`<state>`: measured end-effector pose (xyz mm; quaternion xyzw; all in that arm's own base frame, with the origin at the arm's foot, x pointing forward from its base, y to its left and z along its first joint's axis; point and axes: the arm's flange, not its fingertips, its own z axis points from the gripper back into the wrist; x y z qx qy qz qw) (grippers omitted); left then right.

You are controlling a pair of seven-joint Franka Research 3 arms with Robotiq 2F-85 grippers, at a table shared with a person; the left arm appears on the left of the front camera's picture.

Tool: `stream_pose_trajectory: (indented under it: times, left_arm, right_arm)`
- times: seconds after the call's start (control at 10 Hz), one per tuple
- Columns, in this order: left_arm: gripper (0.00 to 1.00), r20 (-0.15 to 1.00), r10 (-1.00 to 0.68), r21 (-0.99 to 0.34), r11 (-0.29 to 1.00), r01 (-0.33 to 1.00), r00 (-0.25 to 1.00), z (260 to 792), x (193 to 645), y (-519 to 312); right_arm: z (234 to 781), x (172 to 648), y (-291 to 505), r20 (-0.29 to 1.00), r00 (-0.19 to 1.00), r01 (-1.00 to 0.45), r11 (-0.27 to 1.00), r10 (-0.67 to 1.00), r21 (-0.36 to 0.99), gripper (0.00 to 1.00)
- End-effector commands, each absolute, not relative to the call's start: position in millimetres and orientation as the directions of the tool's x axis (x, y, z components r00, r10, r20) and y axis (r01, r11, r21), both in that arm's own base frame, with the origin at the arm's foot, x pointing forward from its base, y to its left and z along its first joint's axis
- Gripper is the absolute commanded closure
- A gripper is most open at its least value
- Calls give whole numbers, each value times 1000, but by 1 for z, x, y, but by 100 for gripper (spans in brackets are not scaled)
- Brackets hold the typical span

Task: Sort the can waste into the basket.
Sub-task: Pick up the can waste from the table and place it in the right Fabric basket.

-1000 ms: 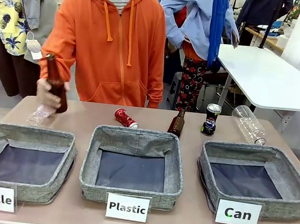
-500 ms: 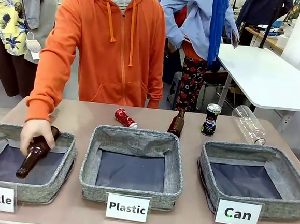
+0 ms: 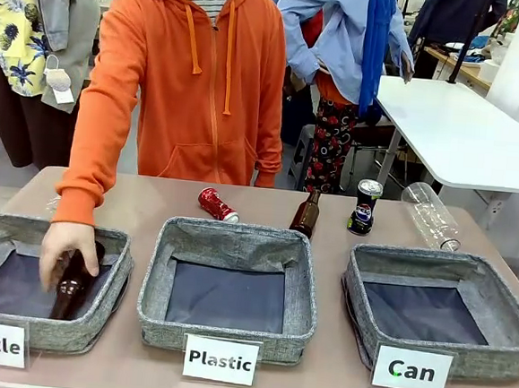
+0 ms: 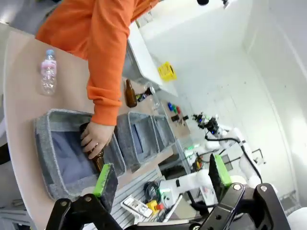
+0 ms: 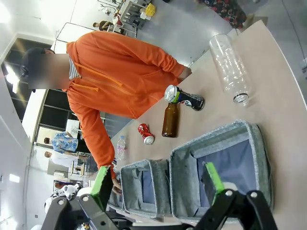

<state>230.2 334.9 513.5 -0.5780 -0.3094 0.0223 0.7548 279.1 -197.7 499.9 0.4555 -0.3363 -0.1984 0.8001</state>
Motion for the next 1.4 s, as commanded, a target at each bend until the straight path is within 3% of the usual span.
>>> stream_pose_trajectory:
  times: [0.0,0.3,0.7,1.0,1.3]
  left_arm:
    - [0,401,294,-886,363,287,868,515,250,322]
    - [0,315,84,-866,433,250,945,511,315,257]
    - [0,354,110,-837,480,263,929,527,305,244]
    - [0,430,30,-688,657,307,902,548,307,162]
    - [0,340,-304,-455,775,438,890,560,337,29]
  right_arm:
    - [501,282,-200,383,687,-21,510,-618,860,0]
    - [501,282,-200,383,687,-21,510,-618,860,0]
    - [501,282,-200,383,687,-21,510,-618,860,0]
    - [501,282,-200,383,687,-21,510,-618,860,0]
    - [501,282,-200,383,687,-21,510,-618,860,0]
